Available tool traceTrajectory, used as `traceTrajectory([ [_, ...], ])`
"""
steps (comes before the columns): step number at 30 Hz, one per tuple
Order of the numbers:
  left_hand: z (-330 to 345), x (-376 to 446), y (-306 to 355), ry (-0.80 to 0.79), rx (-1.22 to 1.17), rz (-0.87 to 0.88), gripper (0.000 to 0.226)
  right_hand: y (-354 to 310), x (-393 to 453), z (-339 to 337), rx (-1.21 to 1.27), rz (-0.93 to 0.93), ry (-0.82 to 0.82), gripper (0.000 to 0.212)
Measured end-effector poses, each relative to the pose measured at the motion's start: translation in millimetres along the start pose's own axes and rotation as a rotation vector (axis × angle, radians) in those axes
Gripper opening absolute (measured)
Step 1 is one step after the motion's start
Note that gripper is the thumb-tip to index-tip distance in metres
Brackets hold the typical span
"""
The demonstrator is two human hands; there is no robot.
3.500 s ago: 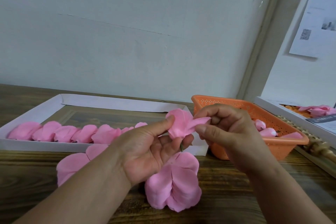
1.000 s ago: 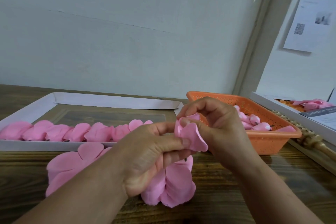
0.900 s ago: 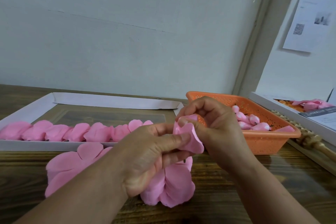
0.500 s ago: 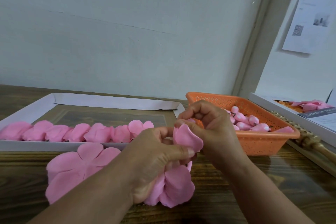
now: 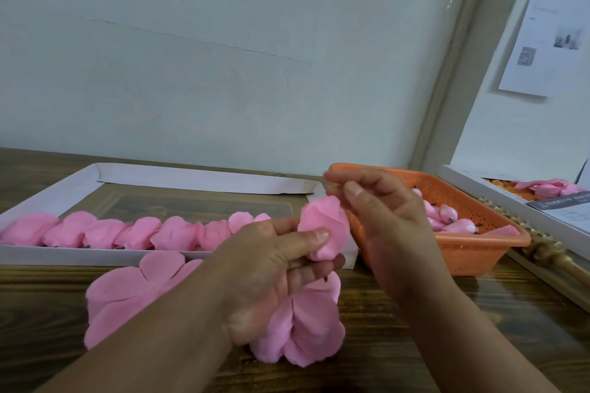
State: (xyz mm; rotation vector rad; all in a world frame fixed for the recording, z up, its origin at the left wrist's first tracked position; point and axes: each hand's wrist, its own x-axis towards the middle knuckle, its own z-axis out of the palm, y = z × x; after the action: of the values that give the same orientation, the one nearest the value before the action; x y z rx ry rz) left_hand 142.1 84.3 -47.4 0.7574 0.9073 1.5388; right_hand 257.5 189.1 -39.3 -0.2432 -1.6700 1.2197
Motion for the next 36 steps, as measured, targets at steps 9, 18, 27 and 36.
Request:
traceTrajectory([
  [9, -6, 2, 7, -0.008, -0.118, -0.063, 0.04, -10, 4, -11, -0.049, -0.099, 0.009, 0.016],
  [18, -11, 6, 6, -0.041, -0.179, -0.014, 0.036, -20, -6, -2, -0.641, -0.303, -0.301, 0.027],
  [27, -11, 6, 9, -0.11, -0.213, -0.031, 0.034, -22, -9, 4, -0.535, -0.228, -0.218, 0.016],
  [36, -7, 0, 14, -0.216, -0.319, -0.089, 0.025, -21, -11, 6, -0.142, -0.154, -0.107, 0.021],
])
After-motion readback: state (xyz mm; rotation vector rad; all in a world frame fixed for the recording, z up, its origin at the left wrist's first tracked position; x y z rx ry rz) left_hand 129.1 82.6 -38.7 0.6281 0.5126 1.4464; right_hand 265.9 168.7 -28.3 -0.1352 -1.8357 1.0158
